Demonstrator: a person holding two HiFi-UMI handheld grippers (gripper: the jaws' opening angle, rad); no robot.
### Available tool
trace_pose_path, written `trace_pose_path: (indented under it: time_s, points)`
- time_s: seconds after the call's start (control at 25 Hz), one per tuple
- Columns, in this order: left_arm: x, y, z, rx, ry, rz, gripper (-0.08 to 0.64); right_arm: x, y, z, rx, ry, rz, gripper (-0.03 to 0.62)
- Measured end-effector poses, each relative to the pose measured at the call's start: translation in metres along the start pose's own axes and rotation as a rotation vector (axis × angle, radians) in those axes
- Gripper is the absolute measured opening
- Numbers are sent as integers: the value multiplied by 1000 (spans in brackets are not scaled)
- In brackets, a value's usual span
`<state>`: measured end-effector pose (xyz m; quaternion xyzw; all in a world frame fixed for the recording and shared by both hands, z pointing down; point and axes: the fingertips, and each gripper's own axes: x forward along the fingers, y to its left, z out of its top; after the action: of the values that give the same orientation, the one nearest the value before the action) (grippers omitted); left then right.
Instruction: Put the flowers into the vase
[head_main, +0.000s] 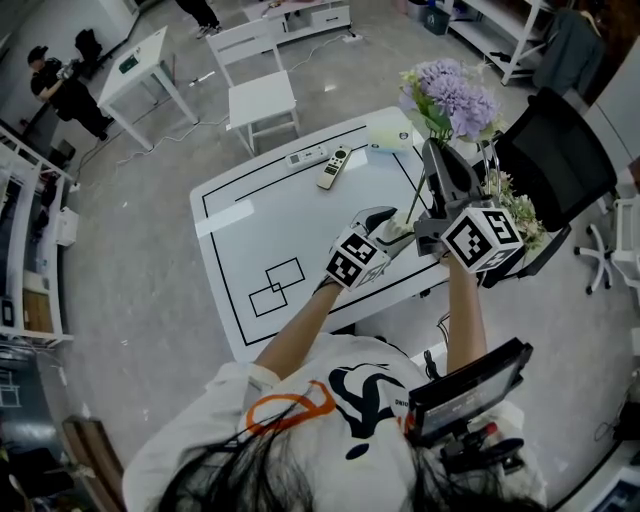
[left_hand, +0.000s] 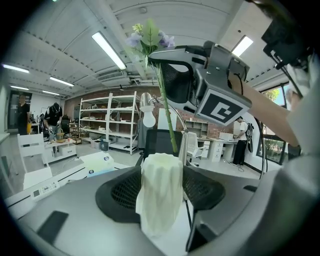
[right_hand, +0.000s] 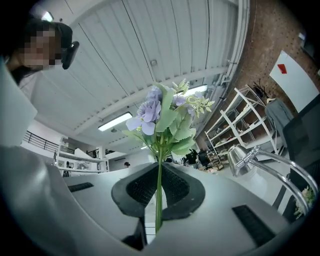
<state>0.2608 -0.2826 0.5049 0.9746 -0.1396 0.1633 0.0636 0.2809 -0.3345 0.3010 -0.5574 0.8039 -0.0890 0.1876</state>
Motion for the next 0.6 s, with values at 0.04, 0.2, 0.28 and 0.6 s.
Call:
trace_pose_path:
  time_s: [0.04,0.2,0.28,0.6]
  points:
    - [0,0,0,0,0,0,258,0,0,-1,-17,-11,4,18]
    - [1,1,0,-2,1,1,258,-4,-1,-13,-59,-24,23,18]
    - [1,0,0,-3,0,1,258,-8,-3,-22,-52,-14,23,18]
    - [1,-1,0,-6,-7,-1,258,-24,-5,-56,-53,45,7,18]
